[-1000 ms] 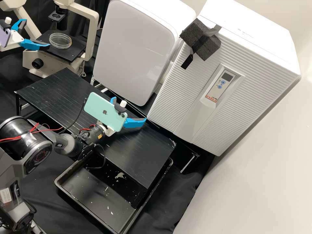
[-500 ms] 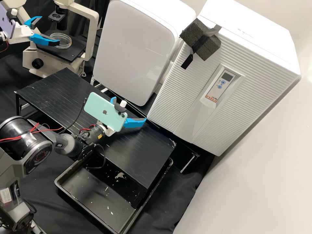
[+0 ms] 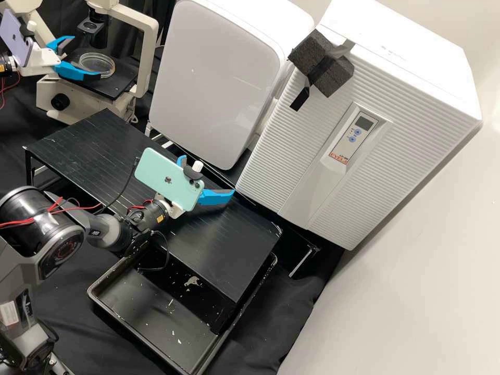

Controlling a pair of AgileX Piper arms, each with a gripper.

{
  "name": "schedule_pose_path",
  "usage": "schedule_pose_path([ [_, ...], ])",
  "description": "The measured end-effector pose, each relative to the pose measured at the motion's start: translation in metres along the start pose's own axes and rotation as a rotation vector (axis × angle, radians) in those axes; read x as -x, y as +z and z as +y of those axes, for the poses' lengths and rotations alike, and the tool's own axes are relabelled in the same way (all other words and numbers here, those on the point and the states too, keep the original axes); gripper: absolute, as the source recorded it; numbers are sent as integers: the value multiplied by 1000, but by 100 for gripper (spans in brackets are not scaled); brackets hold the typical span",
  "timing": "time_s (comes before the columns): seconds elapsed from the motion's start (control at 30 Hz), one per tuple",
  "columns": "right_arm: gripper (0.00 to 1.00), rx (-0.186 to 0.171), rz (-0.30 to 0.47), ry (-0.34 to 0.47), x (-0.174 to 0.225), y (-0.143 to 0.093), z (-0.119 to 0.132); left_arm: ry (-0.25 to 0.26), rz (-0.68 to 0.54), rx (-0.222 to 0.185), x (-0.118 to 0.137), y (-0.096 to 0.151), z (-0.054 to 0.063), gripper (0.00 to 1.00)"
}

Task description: Place the petri dish on the bench

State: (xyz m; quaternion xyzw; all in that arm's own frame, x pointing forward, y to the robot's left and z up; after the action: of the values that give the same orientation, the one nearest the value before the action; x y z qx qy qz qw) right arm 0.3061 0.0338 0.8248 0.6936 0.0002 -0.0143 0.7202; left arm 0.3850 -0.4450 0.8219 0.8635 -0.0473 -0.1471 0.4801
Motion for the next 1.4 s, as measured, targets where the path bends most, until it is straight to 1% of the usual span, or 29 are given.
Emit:
schedule_pose_path([
  [0.1,100,0,0,0,0,0,0,-24,-9,5,-4,2,-8,100],
  [0.17,100,0,0,0,0,0,0,-27,-14,7,-5,3,-10,100],
  [0.5,100,0,0,0,0,0,0,-11,-21,-2,-9,4,-5,100],
  [0.73,100,0,0,0,0,0,0,-7,-19,-7,-19,-1,-6,100],
  [0.77,100,0,0,0,0,0,0,-6,-17,-4,-21,-3,-6,100],
  [0.87,100,0,0,0,0,0,0,-2,-14,28,-28,-9,-7,100],
  [0.9,100,0,0,0,0,0,0,-4,-14,32,-29,-9,-8,100],
  [1.03,100,0,0,0,0,0,0,-6,-15,36,-33,-11,-7,100],
  [1.4,100,0,0,0,0,0,0,-4,-16,38,-33,-11,-7,100],
])
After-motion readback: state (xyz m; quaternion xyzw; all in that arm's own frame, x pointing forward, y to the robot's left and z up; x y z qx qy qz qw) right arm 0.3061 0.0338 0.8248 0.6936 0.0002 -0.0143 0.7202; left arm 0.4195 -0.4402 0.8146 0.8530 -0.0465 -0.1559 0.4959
